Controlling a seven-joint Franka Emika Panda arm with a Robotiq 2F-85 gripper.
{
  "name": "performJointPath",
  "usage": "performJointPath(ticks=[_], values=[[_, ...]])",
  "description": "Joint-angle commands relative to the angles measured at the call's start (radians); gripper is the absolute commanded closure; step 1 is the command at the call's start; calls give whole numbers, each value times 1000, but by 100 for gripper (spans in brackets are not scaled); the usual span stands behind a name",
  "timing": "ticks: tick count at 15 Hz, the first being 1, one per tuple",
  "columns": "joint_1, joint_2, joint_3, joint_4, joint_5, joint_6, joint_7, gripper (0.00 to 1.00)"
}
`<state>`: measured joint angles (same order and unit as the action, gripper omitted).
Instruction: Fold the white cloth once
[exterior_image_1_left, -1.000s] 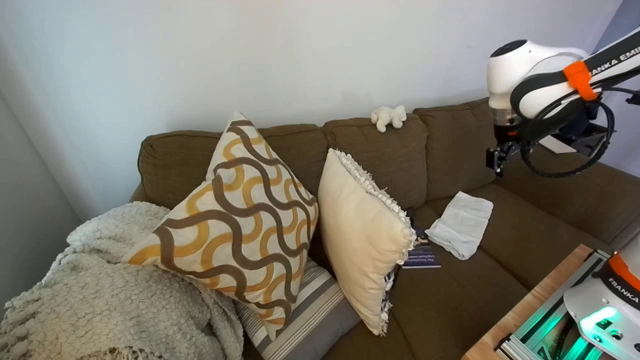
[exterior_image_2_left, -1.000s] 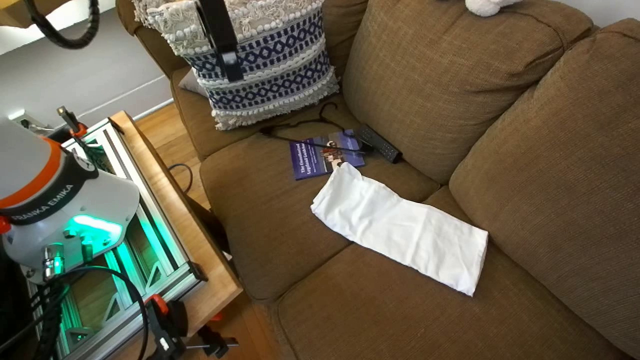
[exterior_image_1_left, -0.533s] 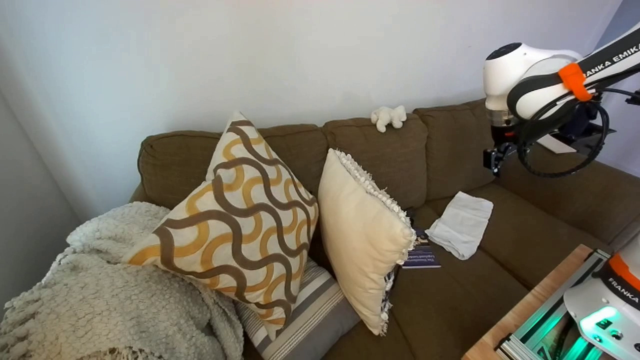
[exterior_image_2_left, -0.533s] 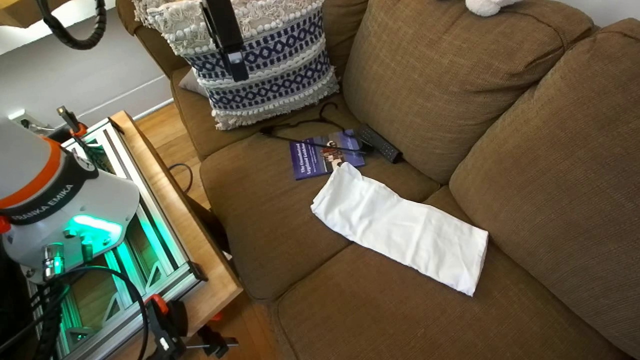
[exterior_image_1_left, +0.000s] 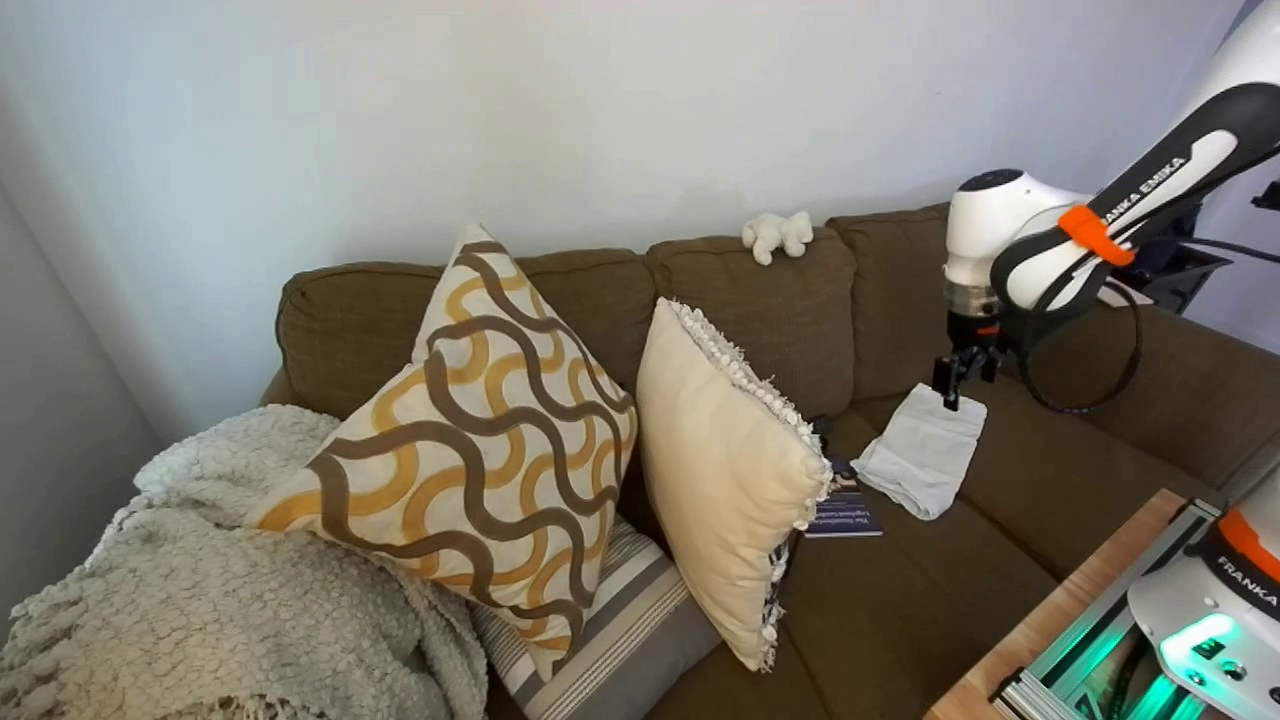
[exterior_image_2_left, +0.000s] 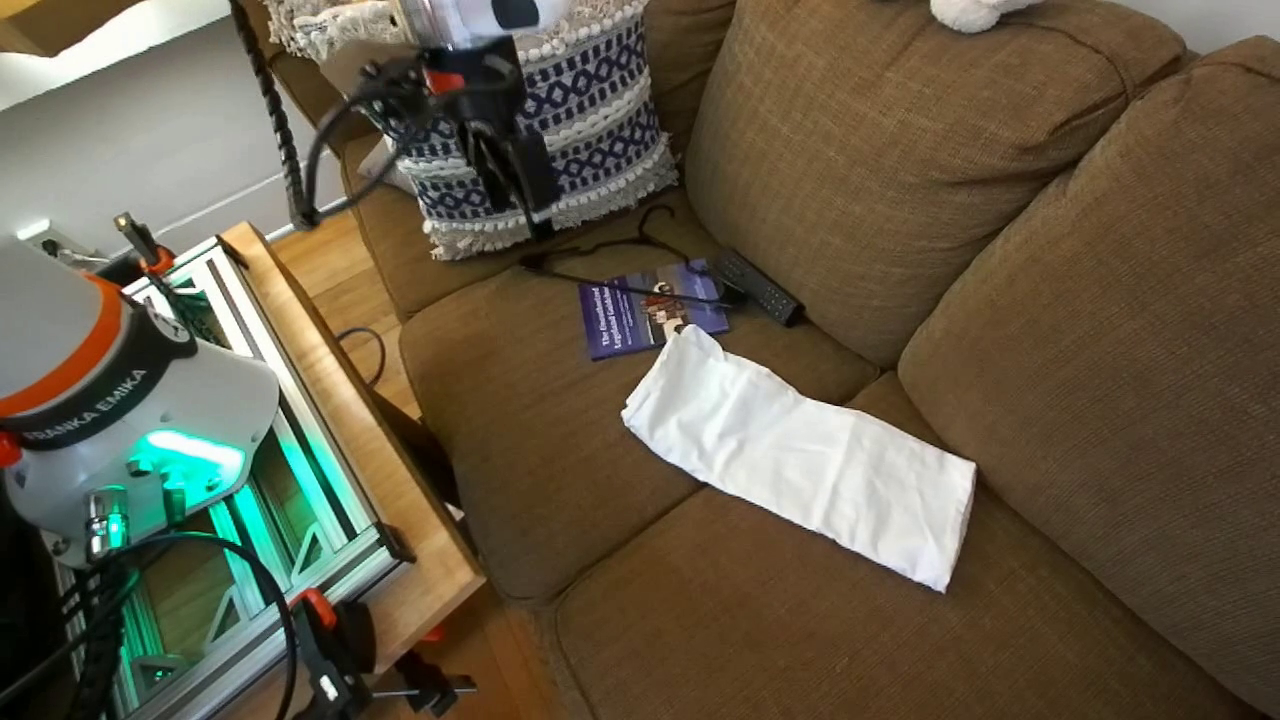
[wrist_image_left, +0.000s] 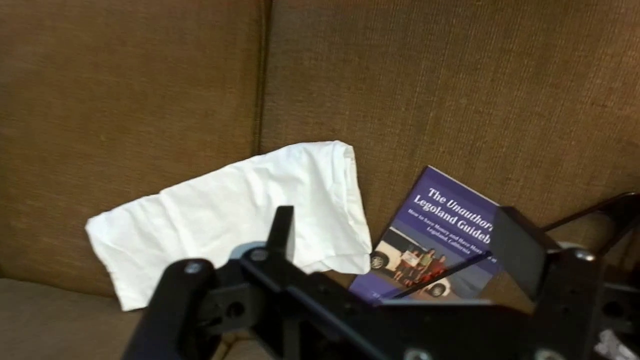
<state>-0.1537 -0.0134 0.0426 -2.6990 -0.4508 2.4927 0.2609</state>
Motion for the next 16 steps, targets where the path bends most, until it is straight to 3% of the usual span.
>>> performJointPath(ticks=[1, 4, 6, 7, 11, 13, 16], values=[[17, 263, -76, 56, -3, 166, -154, 0], [69, 458, -152, 148, -44, 211, -149, 0], [91, 555, -179, 220, 2, 198, -172, 0], [100, 444, -177, 136, 25, 198, -173, 0], [116, 559, -193, 219, 30, 199, -178, 0], [109, 559, -191, 204, 43, 287, -165, 0], [165, 624, -239, 236, 29, 444, -150, 0]])
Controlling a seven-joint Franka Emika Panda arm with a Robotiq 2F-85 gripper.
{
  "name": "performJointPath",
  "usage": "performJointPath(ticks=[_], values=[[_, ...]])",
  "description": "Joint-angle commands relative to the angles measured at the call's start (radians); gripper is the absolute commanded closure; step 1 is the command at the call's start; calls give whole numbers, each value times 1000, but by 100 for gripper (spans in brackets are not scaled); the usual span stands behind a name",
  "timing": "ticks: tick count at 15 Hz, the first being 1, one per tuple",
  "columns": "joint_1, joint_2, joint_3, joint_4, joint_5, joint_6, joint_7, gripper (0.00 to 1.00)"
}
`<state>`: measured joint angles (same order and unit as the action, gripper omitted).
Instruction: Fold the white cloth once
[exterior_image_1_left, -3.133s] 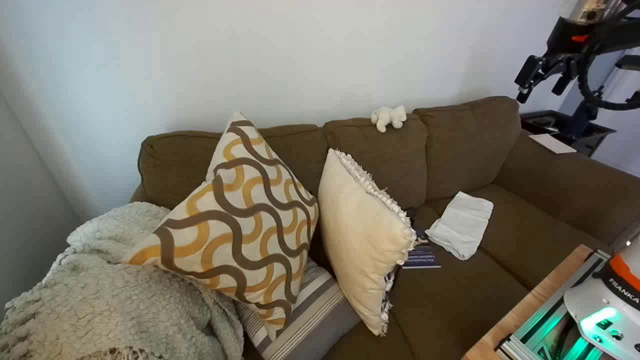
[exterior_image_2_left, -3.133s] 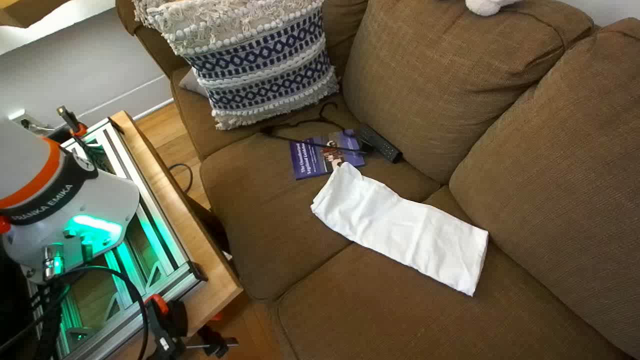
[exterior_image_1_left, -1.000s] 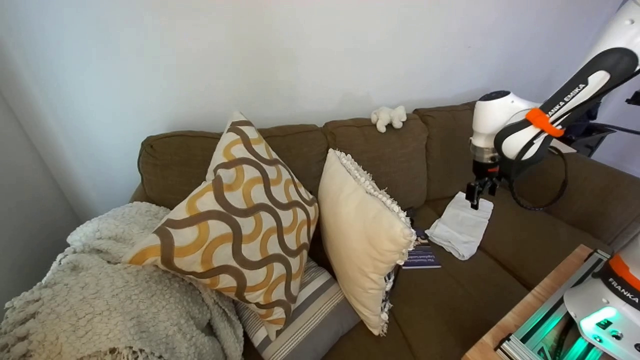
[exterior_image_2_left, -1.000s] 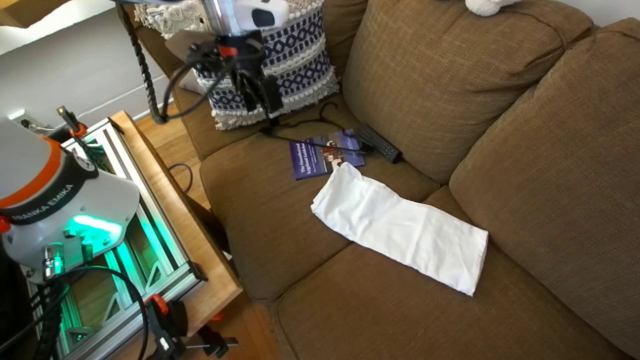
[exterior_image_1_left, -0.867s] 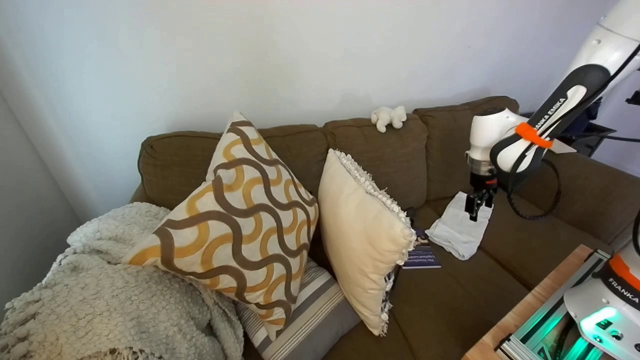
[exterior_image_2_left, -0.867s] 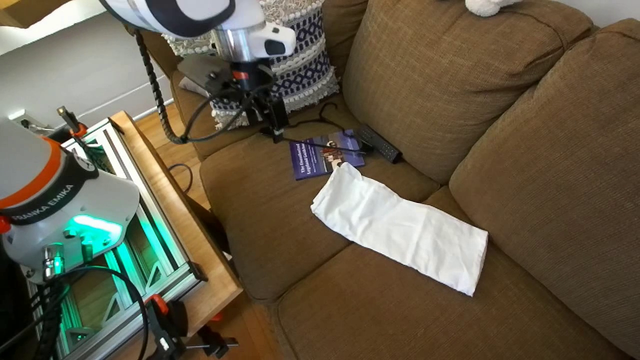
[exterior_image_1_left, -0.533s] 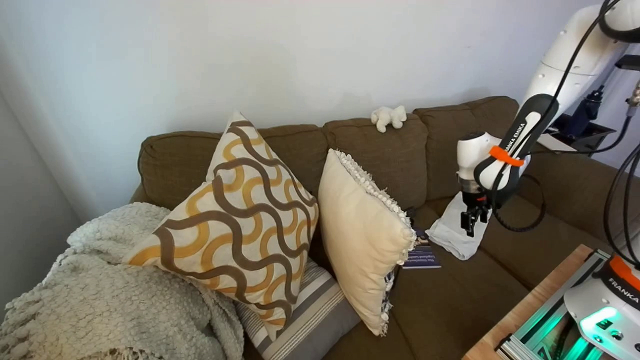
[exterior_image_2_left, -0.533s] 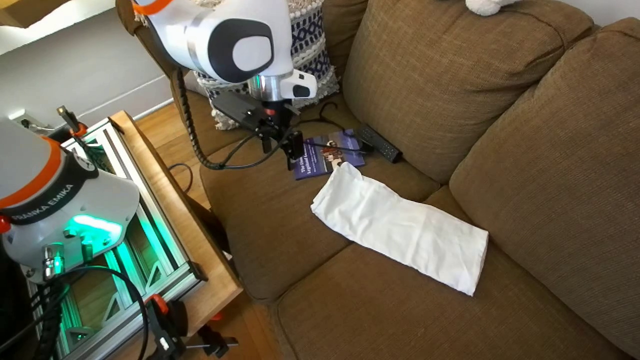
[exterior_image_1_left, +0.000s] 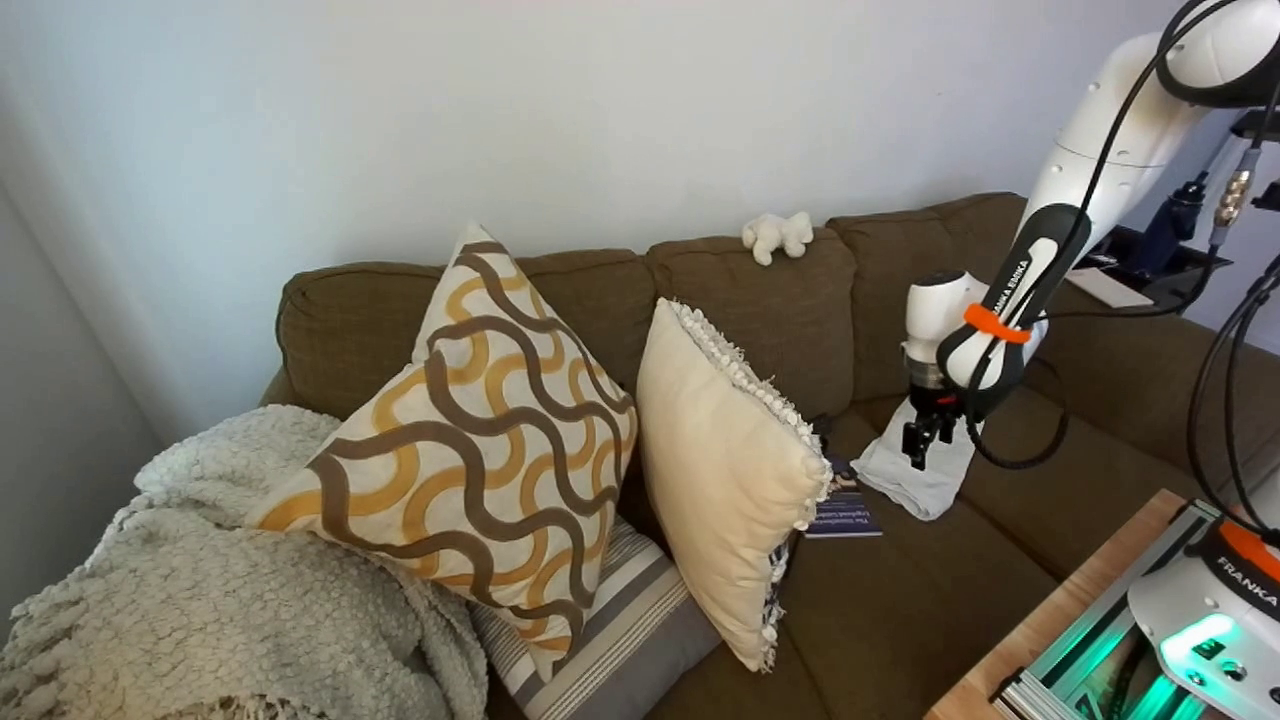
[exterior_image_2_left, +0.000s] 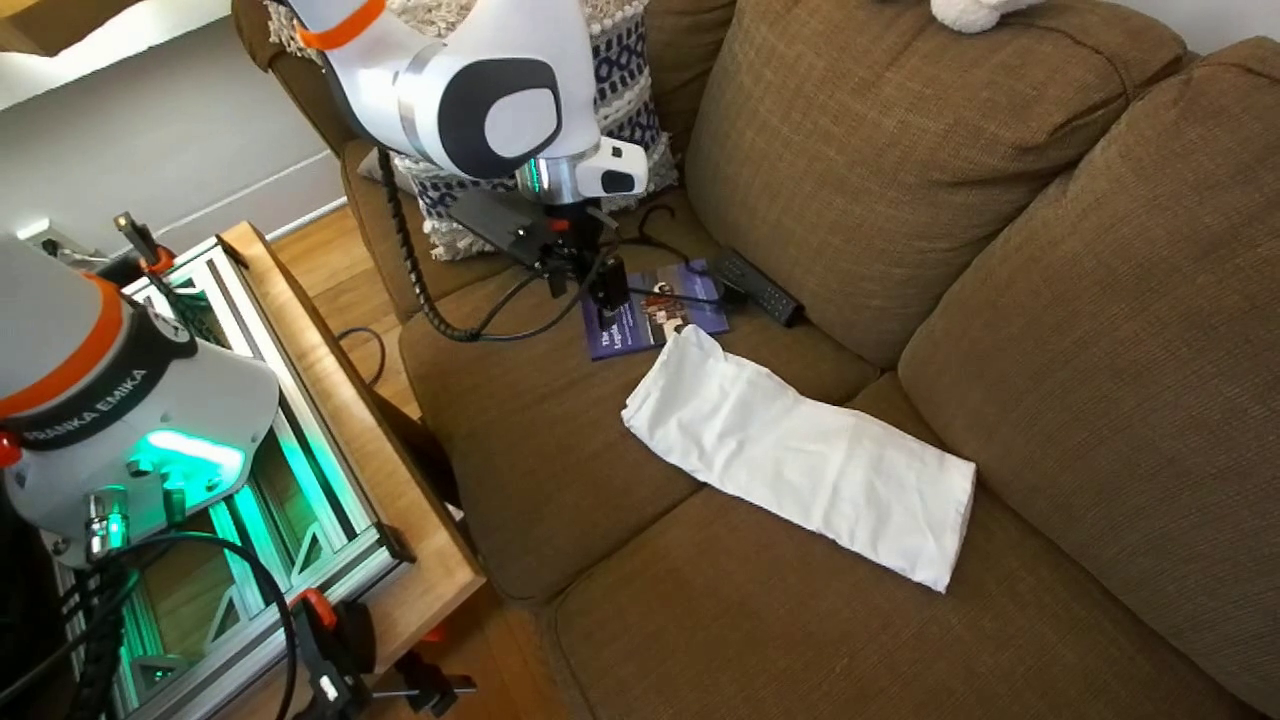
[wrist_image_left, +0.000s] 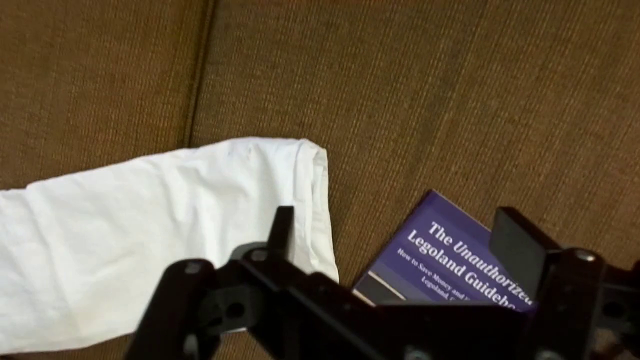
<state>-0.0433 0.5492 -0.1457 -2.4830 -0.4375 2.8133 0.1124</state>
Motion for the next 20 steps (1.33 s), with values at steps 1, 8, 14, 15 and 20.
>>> performJointPath(ticks=[1, 8, 14, 15, 20], values=[[75, 87, -71, 36, 23, 162, 2, 0], [34, 350, -45, 292, 146, 142, -119, 0], [-23, 557, -25, 530, 173, -14, -229, 0], [-32, 577, -26, 547, 175, -33, -232, 0], [-29, 597, -42, 559, 174, -14, -216, 0]])
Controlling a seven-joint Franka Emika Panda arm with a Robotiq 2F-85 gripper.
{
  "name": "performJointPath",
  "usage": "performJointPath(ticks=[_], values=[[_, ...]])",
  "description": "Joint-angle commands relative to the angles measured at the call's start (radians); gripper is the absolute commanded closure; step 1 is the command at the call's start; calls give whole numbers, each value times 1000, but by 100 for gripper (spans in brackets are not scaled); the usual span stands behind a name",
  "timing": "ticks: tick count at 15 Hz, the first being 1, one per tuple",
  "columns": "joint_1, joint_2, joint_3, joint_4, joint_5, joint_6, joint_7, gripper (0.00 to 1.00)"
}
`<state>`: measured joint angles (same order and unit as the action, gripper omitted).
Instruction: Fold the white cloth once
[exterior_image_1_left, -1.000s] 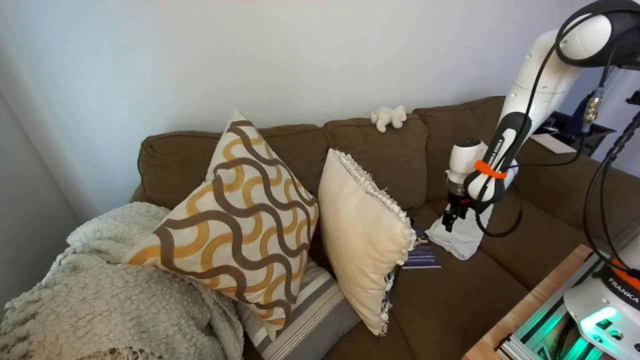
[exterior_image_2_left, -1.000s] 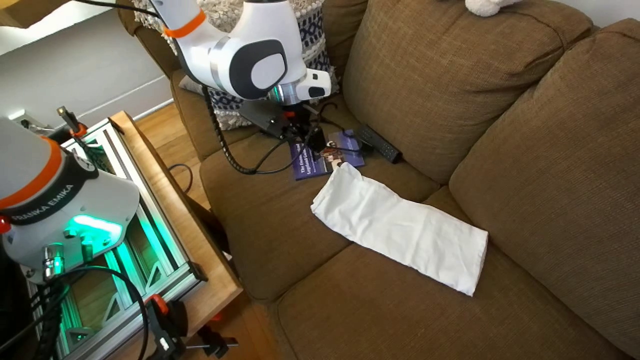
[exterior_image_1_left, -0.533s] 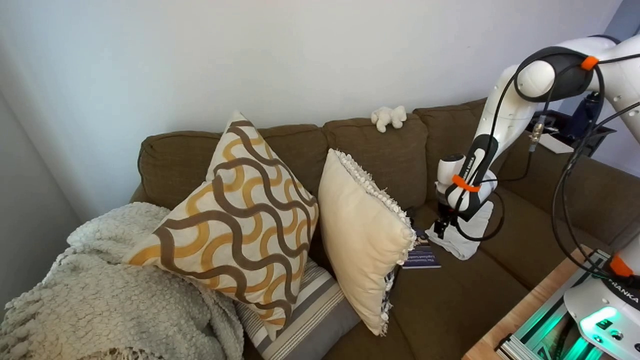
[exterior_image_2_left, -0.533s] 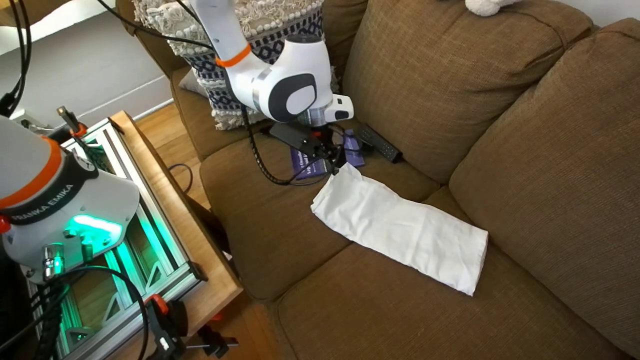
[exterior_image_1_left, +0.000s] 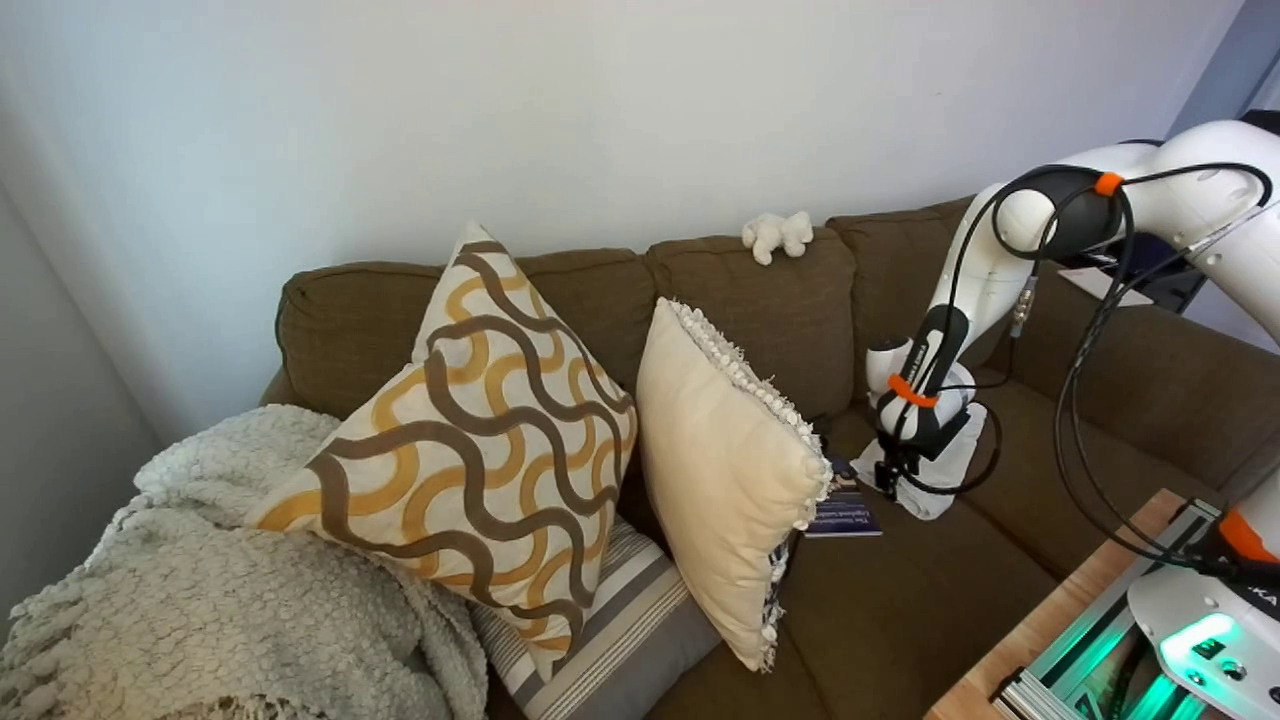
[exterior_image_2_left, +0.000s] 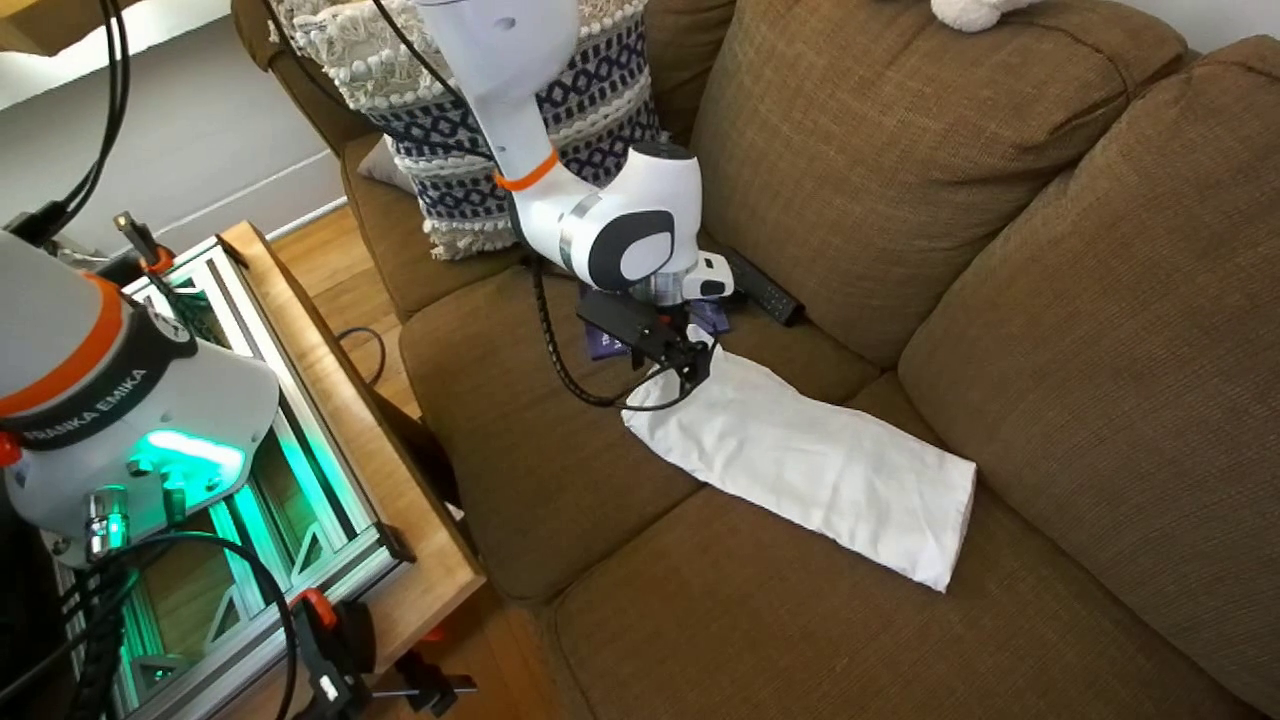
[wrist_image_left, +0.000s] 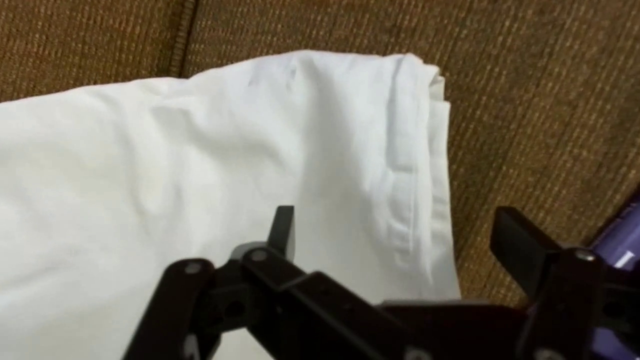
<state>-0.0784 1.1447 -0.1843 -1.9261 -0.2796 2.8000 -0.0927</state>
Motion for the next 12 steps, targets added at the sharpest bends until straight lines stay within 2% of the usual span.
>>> performJointPath(ticks=[1, 6, 8, 12], values=[[-1, 13, -4, 15, 16, -1, -18, 0], [24, 48, -6, 43, 18, 106, 10, 0], [49, 61, -13, 49, 22, 127, 18, 26], [110, 78, -44, 54, 29, 114, 60, 58]])
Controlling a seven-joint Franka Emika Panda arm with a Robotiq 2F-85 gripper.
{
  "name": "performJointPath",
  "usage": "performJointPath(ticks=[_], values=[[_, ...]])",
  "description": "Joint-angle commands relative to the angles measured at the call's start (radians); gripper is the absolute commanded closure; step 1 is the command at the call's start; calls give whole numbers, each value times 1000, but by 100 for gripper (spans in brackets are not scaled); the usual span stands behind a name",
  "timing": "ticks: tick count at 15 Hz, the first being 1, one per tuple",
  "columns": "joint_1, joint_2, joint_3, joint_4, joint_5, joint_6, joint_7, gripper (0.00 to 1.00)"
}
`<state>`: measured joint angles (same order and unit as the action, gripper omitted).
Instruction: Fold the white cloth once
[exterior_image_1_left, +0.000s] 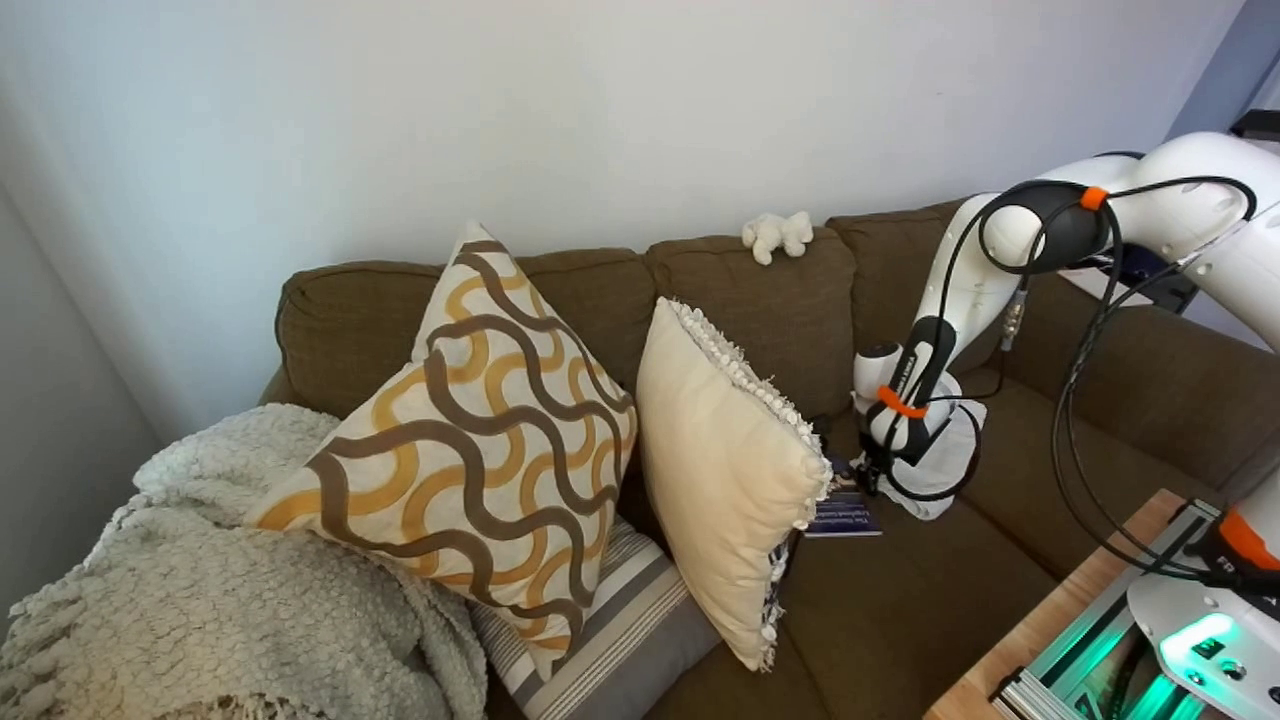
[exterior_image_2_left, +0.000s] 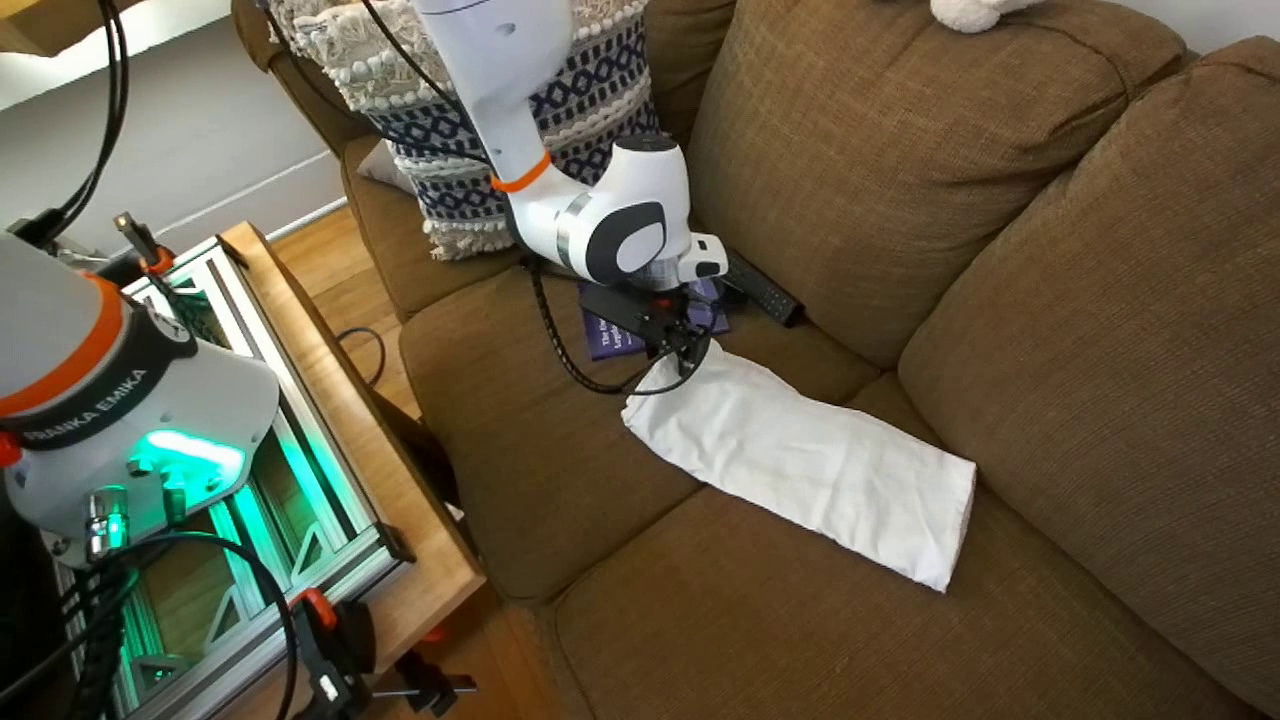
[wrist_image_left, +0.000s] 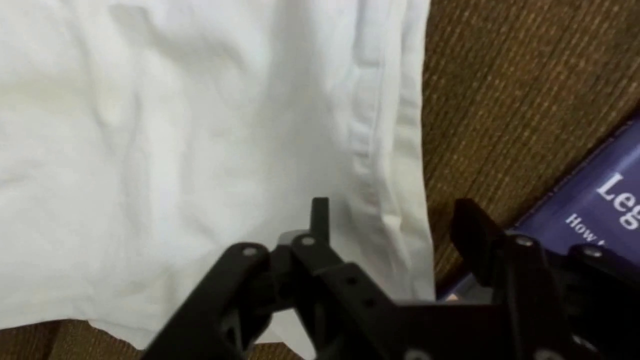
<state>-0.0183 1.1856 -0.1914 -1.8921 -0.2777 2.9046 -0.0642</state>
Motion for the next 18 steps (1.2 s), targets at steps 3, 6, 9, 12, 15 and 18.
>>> performJointPath(ticks=[3, 6, 9, 12, 15, 18], values=[[83, 33, -71, 6, 38, 7, 72, 81], [94, 14, -90, -15, 54, -4, 94, 100], [4, -92, -10, -115, 33, -1, -18, 100], [-72, -238, 85, -256, 0, 36, -167, 99], [-134, -394, 192, -389, -8, 12, -285, 99], [-209, -541, 333, -514, 8, -20, -397, 99]])
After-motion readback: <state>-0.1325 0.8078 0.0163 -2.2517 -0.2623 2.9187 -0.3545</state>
